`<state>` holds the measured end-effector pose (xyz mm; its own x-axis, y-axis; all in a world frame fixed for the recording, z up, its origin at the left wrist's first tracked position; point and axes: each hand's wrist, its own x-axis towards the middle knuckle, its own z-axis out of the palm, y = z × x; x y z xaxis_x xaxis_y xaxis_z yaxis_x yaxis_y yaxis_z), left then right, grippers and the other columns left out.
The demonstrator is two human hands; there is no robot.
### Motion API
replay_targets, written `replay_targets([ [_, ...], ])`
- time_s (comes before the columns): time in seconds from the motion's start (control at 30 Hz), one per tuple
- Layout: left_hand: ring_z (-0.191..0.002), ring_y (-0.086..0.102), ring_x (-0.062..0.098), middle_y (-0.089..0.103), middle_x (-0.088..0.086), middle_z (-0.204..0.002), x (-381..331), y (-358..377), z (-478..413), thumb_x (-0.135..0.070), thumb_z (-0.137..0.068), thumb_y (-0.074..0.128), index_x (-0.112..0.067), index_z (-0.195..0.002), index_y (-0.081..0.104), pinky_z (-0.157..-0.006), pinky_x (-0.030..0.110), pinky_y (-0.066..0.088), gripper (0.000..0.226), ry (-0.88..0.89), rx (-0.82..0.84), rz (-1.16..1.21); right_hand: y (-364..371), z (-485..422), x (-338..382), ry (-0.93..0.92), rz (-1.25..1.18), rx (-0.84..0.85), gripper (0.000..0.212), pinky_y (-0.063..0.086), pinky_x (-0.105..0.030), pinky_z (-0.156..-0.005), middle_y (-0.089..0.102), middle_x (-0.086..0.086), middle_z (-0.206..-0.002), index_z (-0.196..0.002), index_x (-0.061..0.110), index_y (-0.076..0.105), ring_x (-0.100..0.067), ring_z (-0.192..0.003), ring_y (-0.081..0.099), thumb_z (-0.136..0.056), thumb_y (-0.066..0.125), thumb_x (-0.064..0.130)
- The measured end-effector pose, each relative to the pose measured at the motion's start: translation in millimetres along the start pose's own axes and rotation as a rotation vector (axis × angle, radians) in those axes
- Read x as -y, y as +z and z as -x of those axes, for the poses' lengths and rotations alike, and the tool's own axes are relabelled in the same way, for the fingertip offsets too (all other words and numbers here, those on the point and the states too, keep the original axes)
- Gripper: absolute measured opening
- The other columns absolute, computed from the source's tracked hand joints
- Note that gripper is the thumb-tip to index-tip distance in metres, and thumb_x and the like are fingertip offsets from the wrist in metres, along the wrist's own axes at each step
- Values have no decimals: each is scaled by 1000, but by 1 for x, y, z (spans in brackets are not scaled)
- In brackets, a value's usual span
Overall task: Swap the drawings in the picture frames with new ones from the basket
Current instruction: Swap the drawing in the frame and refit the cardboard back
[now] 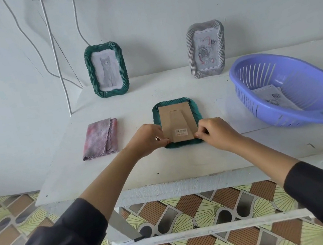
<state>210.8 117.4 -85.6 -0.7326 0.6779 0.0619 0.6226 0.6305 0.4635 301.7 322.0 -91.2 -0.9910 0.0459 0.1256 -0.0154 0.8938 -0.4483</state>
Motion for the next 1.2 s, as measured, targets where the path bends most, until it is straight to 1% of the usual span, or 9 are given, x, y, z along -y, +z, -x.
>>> replay_targets([
  [0.13, -72, 55, 13, 71, 7, -86, 1, -1, -3, -18, -79, 71, -6, -80, 76, -66, 20, 40, 13, -38, 13, 49, 4, 1, 0, 44, -60, -27, 23, 32, -25, -54, 53, 3, -66, -68, 12, 49, -16, -62, 47, -87, 61, 18],
  [0.23, -74, 56, 14, 71, 9, -87, 0, -2, -4, -17, -78, 72, -3, -81, 74, -75, 29, 48, 15, -73, 12, 83, 6, 0, 0, 74, -91, -41, 22, 34, -25, -57, 55, 2, -68, -68, 12, 49, -15, -63, 48, -87, 60, 16],
  [0.47, -74, 55, 13, 70, 8, -87, -3, -1, -2, -20, -79, 72, -2, -82, 74, -70, 22, 42, 18, -129, -1, 130, 8, 1, -1, 101, -225, -58, 20, 37, -25, -60, 53, 2, -66, -69, 10, 52, -14, -61, 47, -85, 62, 14],
  [0.57, -78, 56, 13, 64, 2, -87, -2, 3, 2, -24, -83, 68, -8, -82, 74, -74, 25, 45, 17, -206, -203, 266, 5, 0, -6, 144, -340, -109, 12, 35, -23, -61, 56, 6, -75, -81, 6, 61, -4, -58, 42, -85, 63, 17],
  [0.63, -85, 55, 14, 60, 2, -97, -1, 6, 4, -22, -86, 63, -13, -94, 72, -78, 26, 44, 15, -292, -355, 333, 2, -4, -10, 231, -376, -214, 14, 35, -23, -69, 60, 0, -91, -95, 6, 64, -1, -64, 45, -86, 61, 16],
  [0.77, -95, 57, 19, 61, 8, -114, 2, 12, 2, -17, -87, 59, -15, -117, 64, -76, 20, 37, 31, -421, -269, 244, -1, -14, -15, 432, -369, -136, 36, 36, -21, -79, 62, -10, -106, -120, 7, 57, -23, -97, 57, -85, 61, 16],
  [0.87, -98, 62, 19, 67, 7, -115, -1, 15, -3, -8, -87, 52, -12, -120, 64, -72, 16, 38, 35, -424, -235, 259, 0, -20, -10, 437, -398, -116, 39, 39, -22, -76, 61, -7, -89, -119, 4, 59, -22, -80, 56, -81, 64, 8],
  [1.07, -91, 60, 16, 68, 4, -116, -2, 14, -6, -9, -88, 52, -12, -119, 64, -71, 16, 39, 34, -419, -223, 288, -7, -19, -9, 427, -428, -213, 38, 41, -20, -68, 62, -7, -78, -114, 4, 64, -20, -72, 56, -75, 64, 0],
  [1.2, -93, 55, 17, 65, 5, -110, -5, 13, -10, -19, -89, 57, -16, -115, 67, -84, 23, 41, 28, -417, -249, 387, -35, -24, -6, 344, -402, -381, 33, 41, -3, -57, 63, -5, -77, -106, 3, 69, -12, -66, 55, -74, 66, 1],
])
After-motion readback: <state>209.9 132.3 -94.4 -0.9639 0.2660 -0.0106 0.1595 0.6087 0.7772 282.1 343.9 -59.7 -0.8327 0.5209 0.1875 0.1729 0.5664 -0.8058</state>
